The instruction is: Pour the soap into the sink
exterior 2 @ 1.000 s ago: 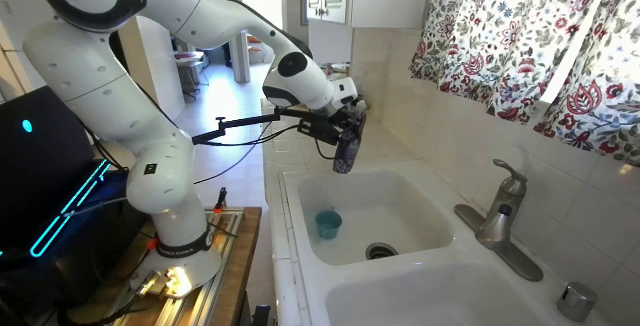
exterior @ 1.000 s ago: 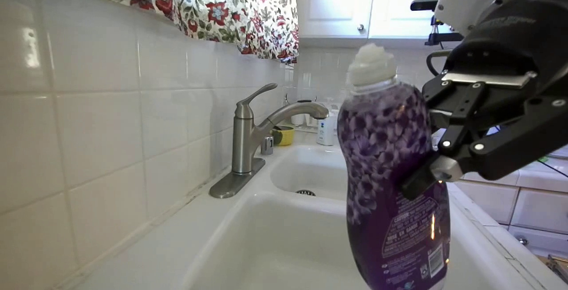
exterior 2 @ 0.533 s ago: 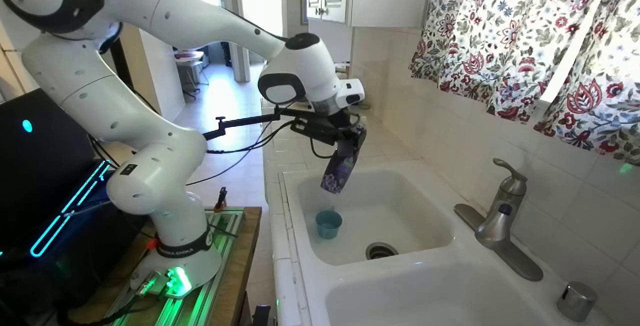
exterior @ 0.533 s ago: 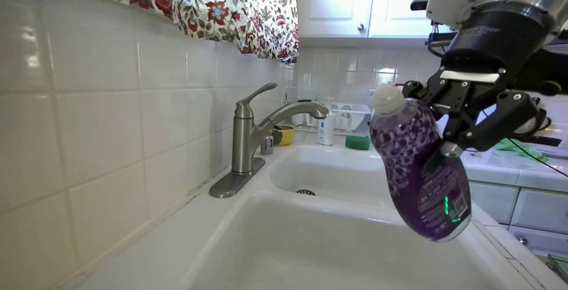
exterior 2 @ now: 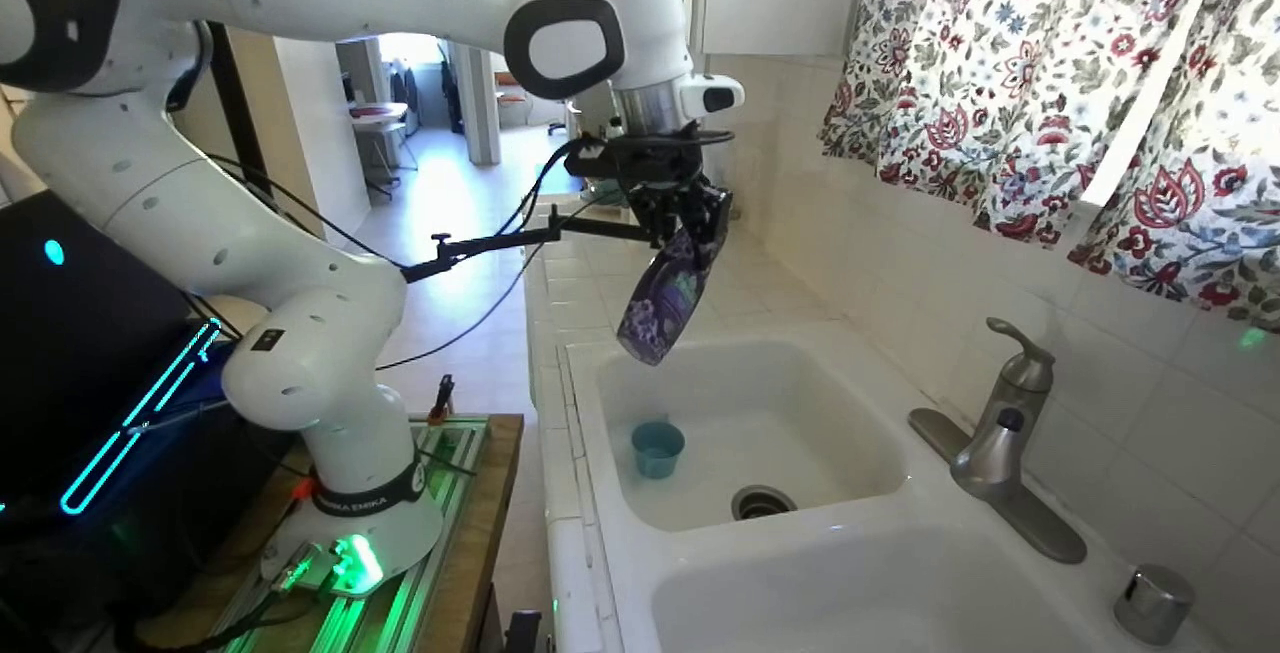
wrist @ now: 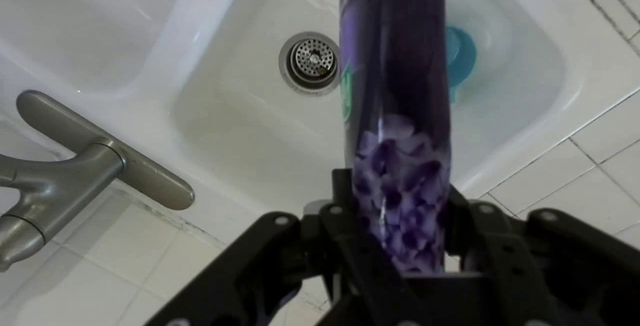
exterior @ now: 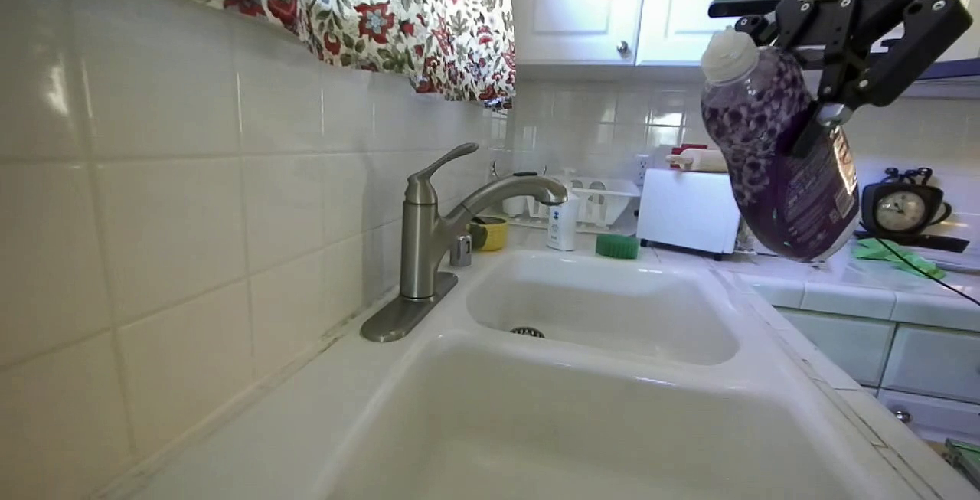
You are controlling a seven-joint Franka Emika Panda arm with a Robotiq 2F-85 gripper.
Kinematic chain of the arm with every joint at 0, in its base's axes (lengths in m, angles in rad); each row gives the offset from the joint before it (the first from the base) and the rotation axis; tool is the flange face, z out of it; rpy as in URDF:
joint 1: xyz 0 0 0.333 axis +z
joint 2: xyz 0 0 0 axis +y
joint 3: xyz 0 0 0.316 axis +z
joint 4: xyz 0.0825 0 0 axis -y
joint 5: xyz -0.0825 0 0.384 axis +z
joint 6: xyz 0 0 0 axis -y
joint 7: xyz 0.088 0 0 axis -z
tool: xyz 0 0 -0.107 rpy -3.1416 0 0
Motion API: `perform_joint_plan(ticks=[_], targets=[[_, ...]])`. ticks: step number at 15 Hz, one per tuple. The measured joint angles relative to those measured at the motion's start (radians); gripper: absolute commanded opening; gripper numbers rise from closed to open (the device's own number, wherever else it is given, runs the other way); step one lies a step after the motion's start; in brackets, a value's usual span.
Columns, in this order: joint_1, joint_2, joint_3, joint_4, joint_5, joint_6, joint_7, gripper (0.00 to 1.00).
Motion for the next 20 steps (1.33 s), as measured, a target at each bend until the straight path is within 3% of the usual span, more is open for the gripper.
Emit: perform_joint_plan(ticks=[7, 20], targets=[[0.126, 0.096, -0.076, 0.09, -0.117, -0.14, 0.005, 0.15], [0.134, 0.383, -0.094, 0.326, -0.3, -0.311, -0.029, 0.15]])
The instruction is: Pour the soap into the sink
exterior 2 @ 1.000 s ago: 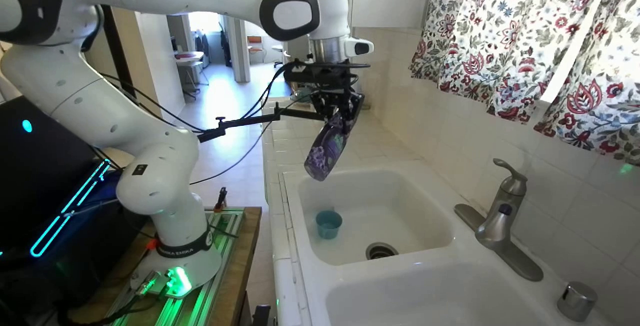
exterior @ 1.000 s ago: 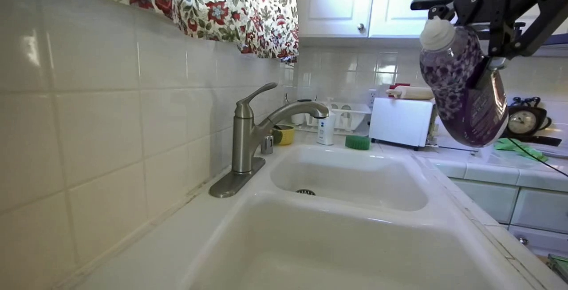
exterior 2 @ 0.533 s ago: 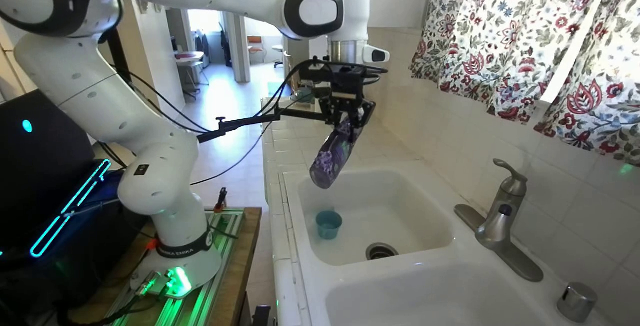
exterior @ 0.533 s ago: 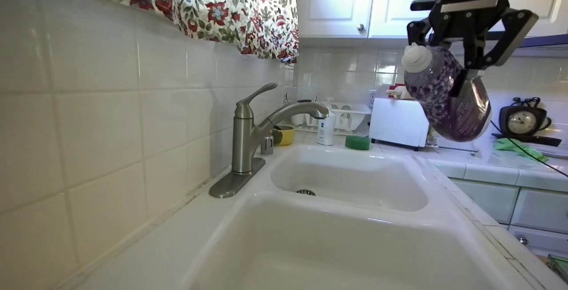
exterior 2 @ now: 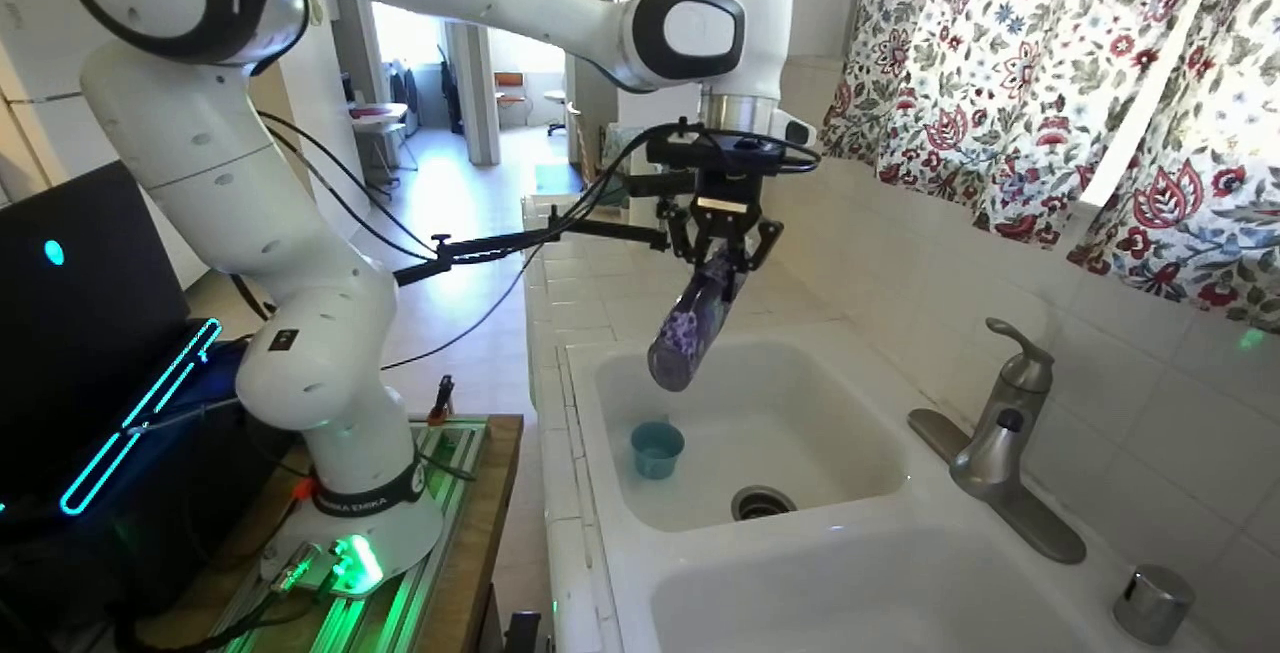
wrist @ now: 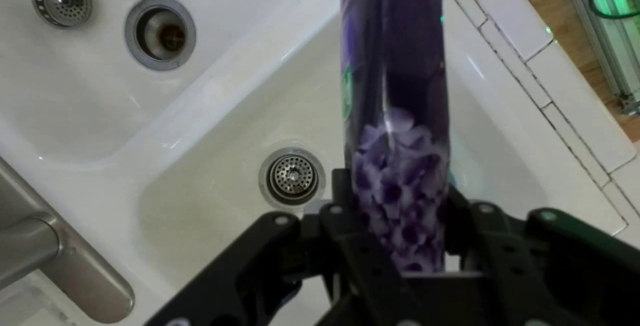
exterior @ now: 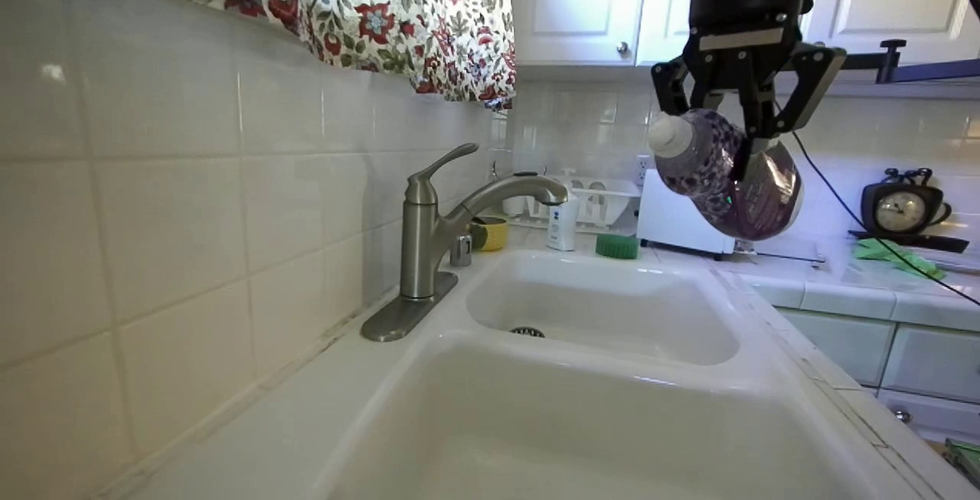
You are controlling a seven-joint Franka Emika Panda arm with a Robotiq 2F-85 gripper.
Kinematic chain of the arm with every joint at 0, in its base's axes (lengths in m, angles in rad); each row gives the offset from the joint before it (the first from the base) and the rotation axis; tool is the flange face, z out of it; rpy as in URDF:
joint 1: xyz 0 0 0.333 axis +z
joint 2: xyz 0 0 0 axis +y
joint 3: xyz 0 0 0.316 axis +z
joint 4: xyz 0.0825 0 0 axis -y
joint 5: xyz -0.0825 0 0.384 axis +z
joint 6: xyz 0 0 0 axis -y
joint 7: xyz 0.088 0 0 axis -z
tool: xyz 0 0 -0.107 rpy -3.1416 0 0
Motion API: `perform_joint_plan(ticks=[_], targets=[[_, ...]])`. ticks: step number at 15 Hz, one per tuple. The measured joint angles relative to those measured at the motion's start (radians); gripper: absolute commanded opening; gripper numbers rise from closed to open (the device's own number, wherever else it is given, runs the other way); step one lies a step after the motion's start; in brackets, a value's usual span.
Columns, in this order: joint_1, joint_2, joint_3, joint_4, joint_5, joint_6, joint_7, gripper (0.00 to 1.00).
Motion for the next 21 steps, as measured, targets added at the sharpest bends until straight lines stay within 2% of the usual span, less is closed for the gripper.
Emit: perform_joint_plan(ticks=[9, 21], targets=[[0.0, 0.159, 0.018, 0.125, -0.087, -0.134, -0.064, 0.15], [0.001, 0.293, 0.051, 0.244, -0.184, -0.319, -0.153, 0.15]])
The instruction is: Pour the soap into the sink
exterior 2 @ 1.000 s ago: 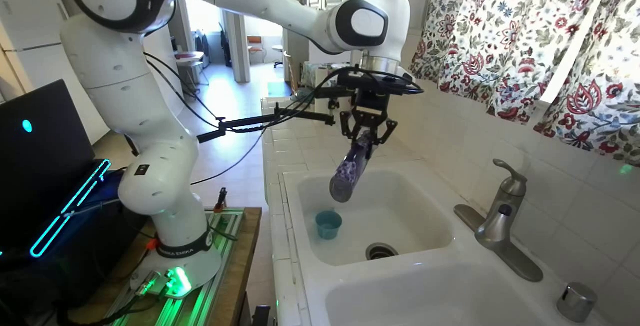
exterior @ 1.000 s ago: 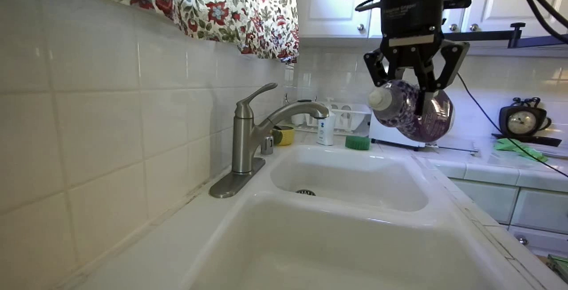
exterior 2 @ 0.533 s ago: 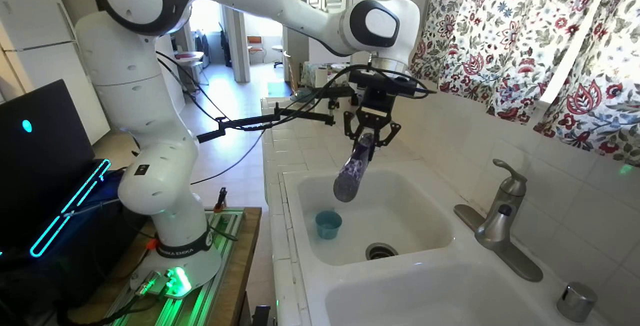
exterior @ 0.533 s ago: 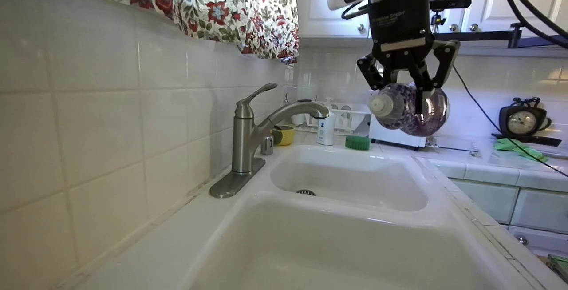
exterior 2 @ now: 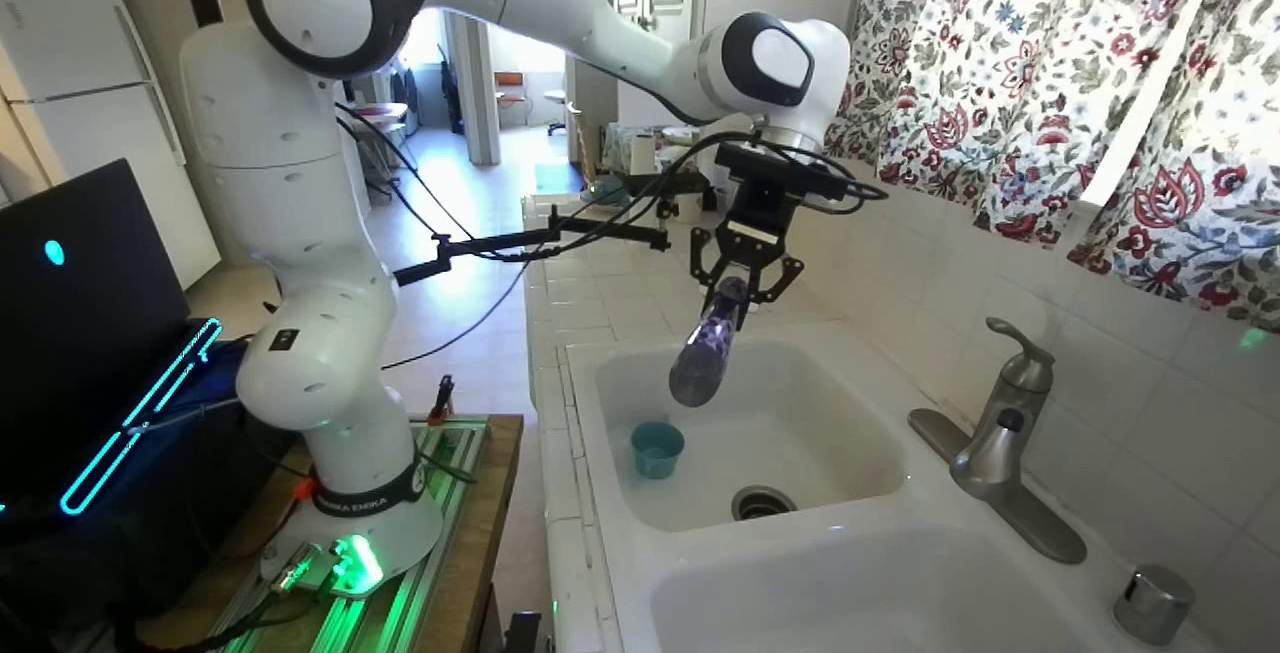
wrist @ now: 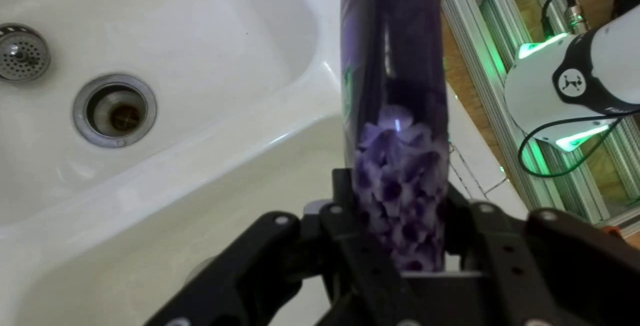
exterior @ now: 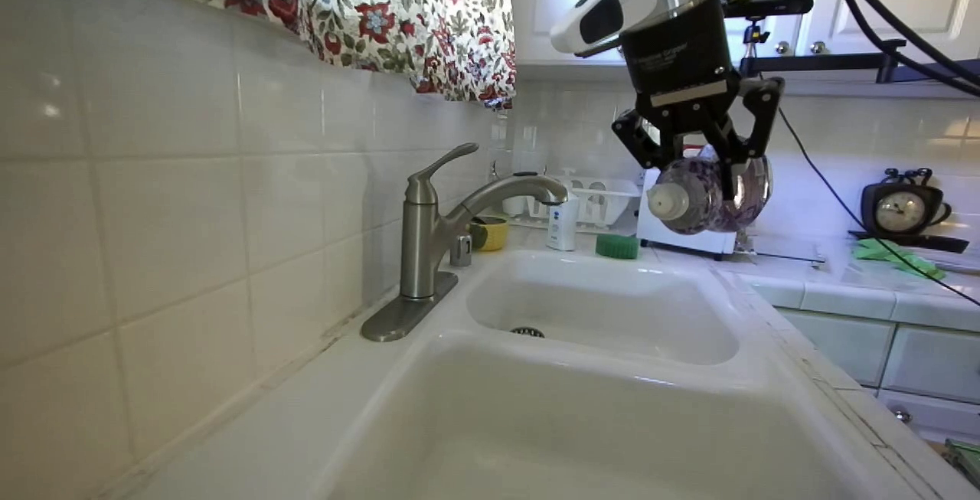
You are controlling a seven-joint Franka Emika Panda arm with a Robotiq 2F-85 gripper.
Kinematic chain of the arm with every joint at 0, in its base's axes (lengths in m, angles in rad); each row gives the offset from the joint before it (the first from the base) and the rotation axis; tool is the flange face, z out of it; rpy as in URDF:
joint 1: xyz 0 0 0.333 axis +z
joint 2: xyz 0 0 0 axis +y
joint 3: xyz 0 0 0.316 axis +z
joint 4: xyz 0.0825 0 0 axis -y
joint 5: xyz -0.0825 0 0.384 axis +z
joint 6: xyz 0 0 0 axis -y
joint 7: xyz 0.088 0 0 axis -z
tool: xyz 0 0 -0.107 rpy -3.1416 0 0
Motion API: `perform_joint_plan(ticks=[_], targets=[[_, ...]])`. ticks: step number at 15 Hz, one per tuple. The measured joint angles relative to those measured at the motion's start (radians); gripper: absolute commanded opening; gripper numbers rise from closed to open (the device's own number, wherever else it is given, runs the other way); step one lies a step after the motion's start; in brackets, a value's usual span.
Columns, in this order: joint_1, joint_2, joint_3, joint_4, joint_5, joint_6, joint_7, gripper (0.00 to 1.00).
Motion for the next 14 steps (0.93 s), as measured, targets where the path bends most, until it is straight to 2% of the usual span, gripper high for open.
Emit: perform_joint_plan(ticks=[14], targets=[[0.011, 0.07, 0.033, 0.033, -0.159, -0.102, -0.071, 0.15]])
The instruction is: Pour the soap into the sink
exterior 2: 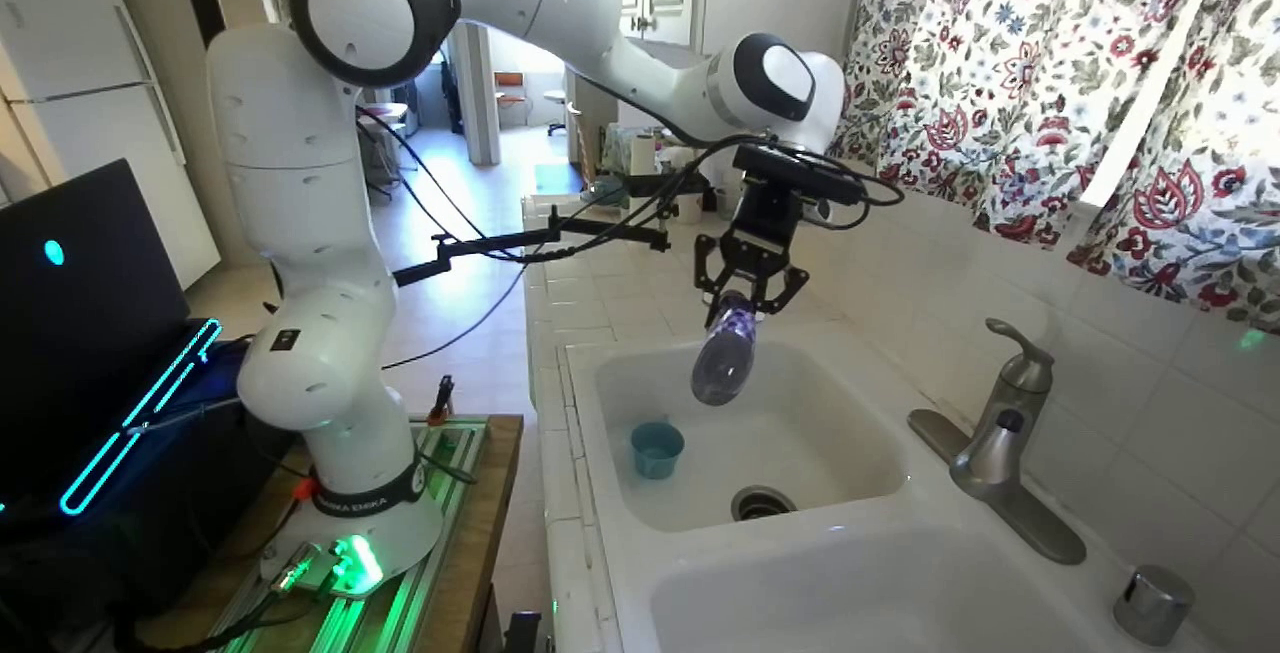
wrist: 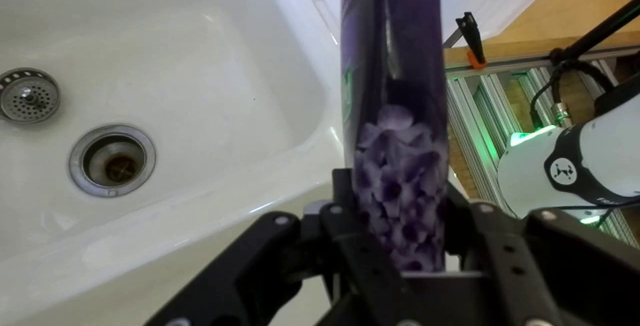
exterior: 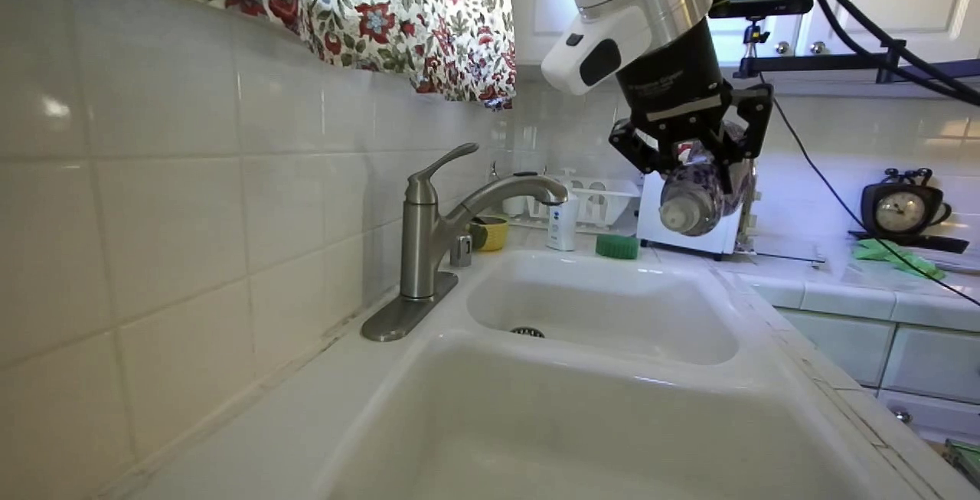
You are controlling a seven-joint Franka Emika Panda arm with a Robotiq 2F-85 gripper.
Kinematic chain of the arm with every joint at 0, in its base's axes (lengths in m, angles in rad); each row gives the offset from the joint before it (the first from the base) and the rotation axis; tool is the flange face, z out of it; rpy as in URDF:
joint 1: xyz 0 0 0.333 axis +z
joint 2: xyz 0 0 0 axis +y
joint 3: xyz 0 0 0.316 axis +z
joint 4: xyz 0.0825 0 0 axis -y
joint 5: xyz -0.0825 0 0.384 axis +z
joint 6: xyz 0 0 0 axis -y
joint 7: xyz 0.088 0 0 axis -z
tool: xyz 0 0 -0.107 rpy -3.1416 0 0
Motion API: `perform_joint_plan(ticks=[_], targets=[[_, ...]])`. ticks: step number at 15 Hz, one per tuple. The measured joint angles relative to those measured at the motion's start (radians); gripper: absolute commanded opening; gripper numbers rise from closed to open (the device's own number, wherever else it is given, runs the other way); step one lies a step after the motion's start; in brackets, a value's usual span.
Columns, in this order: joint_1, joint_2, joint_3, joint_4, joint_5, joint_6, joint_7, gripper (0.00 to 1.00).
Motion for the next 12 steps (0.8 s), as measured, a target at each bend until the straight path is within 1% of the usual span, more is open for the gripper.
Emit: perform_joint_plan(ticks=[4, 12], targets=[[0.007, 0.018, 0.007, 0.015, -0.04, -0.019, -0.025, 0.15], [0.009, 0.045, 0.008, 0.045, -0.045, -0.02, -0.029, 0.15]])
